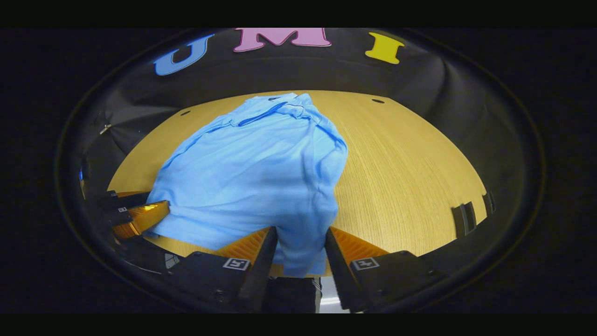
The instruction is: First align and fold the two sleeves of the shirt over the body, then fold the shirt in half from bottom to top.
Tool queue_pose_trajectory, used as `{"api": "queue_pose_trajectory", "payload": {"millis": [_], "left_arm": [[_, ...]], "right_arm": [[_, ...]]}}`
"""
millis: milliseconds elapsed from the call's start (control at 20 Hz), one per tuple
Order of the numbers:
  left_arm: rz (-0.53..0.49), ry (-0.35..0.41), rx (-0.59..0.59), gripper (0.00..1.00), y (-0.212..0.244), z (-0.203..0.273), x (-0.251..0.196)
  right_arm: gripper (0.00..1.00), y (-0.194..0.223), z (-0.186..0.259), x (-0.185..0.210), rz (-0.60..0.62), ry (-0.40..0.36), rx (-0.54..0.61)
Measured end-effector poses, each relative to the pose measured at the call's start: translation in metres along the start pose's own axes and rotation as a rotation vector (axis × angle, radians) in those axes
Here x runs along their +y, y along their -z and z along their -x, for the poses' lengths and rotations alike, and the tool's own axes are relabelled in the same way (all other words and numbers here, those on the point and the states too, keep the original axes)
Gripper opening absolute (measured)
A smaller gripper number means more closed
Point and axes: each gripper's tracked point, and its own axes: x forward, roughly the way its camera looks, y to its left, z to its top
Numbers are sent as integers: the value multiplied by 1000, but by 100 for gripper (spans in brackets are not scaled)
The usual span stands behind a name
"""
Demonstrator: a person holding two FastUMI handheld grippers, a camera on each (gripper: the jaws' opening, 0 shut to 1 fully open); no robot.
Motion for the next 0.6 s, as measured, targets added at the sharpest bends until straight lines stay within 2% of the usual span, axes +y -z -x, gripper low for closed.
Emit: {"api": "queue_pose_trajectory", "payload": {"millis": [50,100,150,200,300,350,450,600], "left_arm": [[3,4,-4,67,0,-1,-2],[0,18,-9,62,-1,-2,-7],[-1,30,-12,51,-2,-5,-13],[5,33,-11,39,-4,-6,-16],[25,40,-7,22,-6,-7,-21],[39,40,-3,13,-7,-7,-22],[82,40,18,7,-10,-8,-22],[142,30,38,6,-19,-1,-24]], "right_arm": [[61,1,-1,2,4,-11,10],[51,-2,-3,4,14,-23,10],[44,-2,-3,8,28,-44,17],[21,-3,-4,10,48,-63,24],[8,-4,-4,12,95,-89,46],[8,-4,-3,14,112,-108,53],[4,-5,-4,14,128,-159,76],[7,-23,-8,5,104,-198,85]]}}
